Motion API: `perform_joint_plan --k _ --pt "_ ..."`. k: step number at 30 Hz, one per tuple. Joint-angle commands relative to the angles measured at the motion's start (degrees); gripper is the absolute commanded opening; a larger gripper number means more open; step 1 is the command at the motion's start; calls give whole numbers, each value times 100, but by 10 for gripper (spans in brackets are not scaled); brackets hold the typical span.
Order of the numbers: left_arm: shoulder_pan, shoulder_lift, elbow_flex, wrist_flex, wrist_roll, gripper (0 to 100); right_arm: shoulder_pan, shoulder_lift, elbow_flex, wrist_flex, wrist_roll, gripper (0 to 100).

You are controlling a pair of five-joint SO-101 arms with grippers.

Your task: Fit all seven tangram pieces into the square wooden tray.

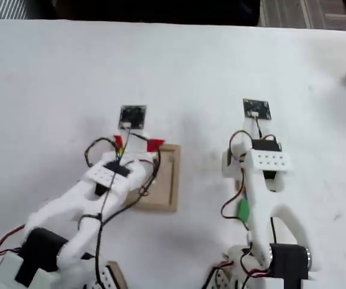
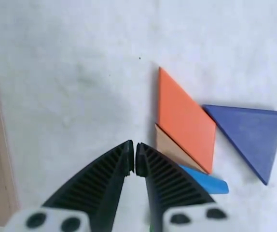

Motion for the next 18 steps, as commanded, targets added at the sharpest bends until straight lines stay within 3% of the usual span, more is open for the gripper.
perform_joint_plan --k 1,9,14,18 --pt "-4 -57 -255 70 -343 23 48 -22 -18 -84 70 21" --pt "233 -268 -255 290 -475 23 57 -22 -18 -84 70 21" --pt "857 -1349 149 589 -457 23 57 -22 -26 -84 70 21" --pt "778 -2264 475 554 -431 23 57 -22 -26 -84 70 21"
